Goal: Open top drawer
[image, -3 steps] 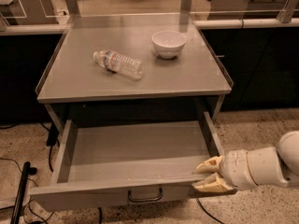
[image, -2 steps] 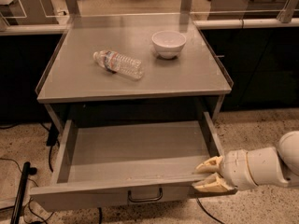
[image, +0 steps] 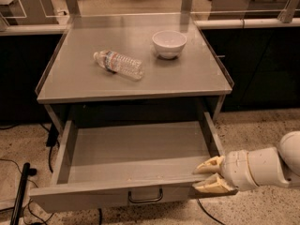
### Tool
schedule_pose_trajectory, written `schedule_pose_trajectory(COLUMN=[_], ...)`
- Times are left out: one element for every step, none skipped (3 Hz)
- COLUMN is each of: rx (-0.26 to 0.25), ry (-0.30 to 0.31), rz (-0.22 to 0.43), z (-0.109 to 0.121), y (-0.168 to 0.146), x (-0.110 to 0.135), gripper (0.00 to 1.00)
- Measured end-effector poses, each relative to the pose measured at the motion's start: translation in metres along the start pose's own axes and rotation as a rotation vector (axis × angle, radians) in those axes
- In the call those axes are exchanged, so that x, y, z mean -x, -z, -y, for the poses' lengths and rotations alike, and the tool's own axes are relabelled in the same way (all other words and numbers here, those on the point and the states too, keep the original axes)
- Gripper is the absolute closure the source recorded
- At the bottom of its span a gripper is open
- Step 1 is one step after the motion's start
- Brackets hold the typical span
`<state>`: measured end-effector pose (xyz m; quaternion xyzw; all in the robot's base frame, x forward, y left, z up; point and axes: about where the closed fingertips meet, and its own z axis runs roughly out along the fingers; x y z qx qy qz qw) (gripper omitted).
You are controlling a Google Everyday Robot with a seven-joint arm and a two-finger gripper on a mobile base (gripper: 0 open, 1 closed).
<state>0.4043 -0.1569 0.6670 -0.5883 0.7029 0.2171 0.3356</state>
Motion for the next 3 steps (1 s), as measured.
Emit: schedule_pose_trajectory(rx=[0.000, 0.000, 0.000], ry=[0.000, 0.000, 0.000], rz=[0.000, 0.000, 0.000], z=[0.0000, 0.0000, 0.0000], y=[0.0000, -0.0001, -0.0001], x=[0.0000, 0.0000, 0.0001], gripper=[0.13, 0.00, 0.00])
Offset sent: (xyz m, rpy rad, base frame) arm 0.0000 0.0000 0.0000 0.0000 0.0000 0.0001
